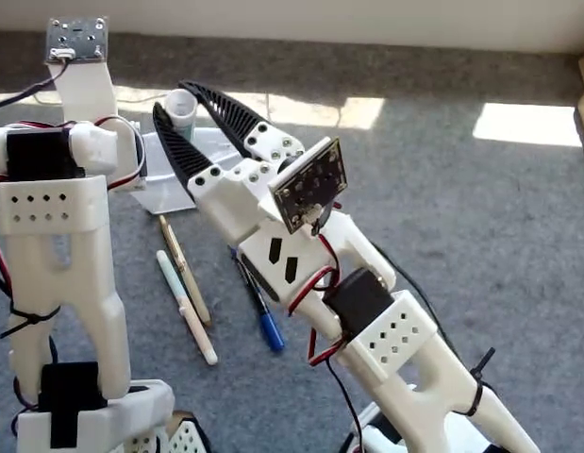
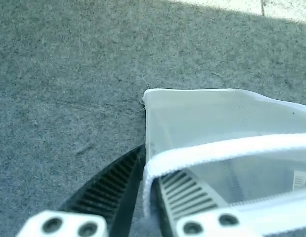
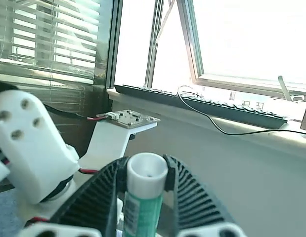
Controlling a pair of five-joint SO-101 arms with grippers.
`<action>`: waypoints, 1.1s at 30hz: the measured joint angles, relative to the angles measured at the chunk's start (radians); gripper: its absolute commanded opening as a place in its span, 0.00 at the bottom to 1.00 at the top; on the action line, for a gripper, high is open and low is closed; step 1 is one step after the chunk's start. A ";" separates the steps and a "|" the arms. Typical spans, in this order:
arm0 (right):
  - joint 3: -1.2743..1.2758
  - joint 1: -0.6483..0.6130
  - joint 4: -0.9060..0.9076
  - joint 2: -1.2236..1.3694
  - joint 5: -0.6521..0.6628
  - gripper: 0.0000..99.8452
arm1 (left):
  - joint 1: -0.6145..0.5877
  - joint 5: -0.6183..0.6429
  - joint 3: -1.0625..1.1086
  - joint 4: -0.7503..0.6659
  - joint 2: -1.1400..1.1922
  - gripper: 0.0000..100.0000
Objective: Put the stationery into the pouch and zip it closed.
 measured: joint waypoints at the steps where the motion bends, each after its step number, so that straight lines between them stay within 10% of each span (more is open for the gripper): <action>1: 0.000 0.003 -0.006 0.000 0.000 0.01 | 0.000 0.000 0.000 0.000 0.000 0.01; 33: 0.103 0.069 -0.172 0.138 -0.002 0.01 | 0.000 0.000 0.000 0.000 0.000 0.01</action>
